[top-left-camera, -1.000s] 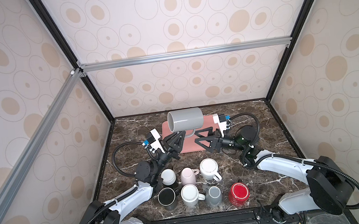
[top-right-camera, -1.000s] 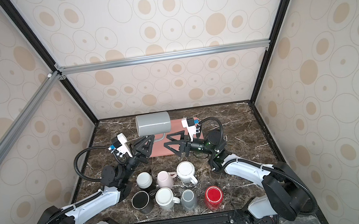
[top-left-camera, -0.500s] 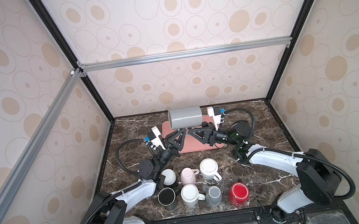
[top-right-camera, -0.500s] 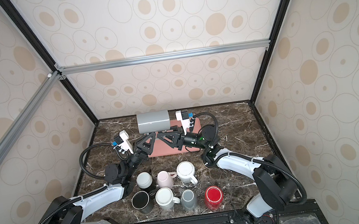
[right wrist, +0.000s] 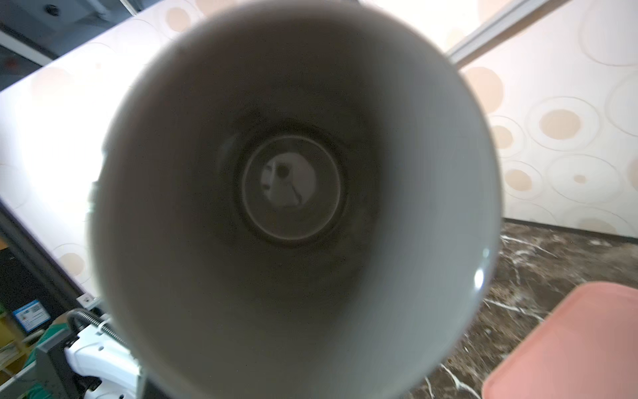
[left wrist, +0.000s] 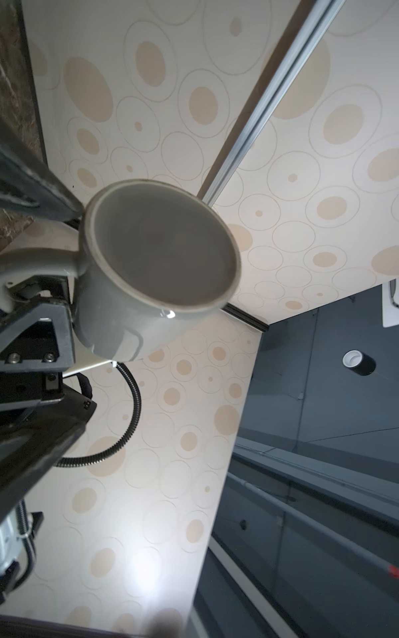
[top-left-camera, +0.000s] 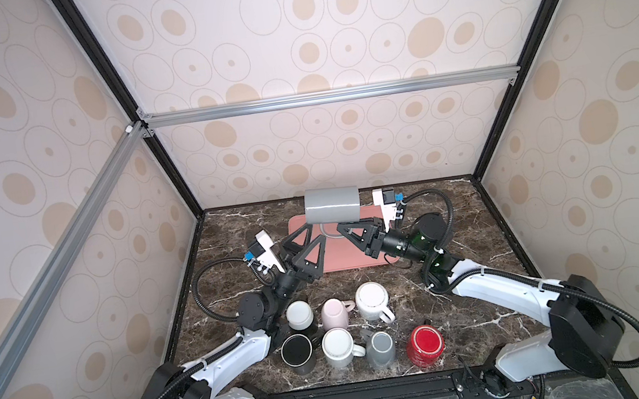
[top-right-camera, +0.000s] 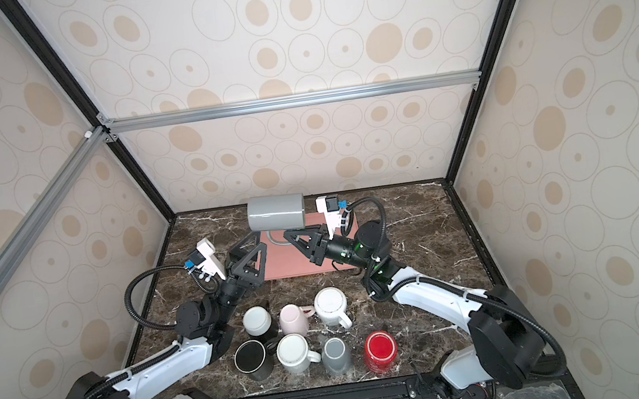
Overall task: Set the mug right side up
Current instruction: 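Lower the upright grey mug onto the pink tray and open right gripper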
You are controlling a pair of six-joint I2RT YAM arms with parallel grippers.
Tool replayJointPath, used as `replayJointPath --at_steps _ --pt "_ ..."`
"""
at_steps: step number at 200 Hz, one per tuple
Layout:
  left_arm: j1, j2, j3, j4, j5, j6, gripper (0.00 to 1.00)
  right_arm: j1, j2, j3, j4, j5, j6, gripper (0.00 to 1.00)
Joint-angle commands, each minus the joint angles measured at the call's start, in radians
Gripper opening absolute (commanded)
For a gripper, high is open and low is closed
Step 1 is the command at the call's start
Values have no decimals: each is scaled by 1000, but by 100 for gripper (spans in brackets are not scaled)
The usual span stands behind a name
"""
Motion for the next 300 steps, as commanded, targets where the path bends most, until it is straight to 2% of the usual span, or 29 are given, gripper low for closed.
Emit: replayJointPath --at_steps 1,40,83,118,145,200,300 --pt "6 -85 -23 -56 -77 54 99 -5 -61 40 -256 141 -117 0" --pt "5 -242 -51 -298 -173 135 99 -25 -21 187 -677 307 -243 0" --pt "4 -338 -45 -492 -215 210 99 -51 150 440 -1072 532 -413 0" --pt "4 -385 -51 -559 -237 241 99 -138 360 675 -1308 617 -510 0" --pt "4 -404 -51 -590 -250 257 99 -193 527 874 -1453 632 -561 0" --pt "4 -409 -57 -597 -259 269 99 -257 792 1198 -1646 702 -618 0" --pt "4 -392 -57 -581 -253 262 99 -301 994 1404 -1706 687 -644 0"
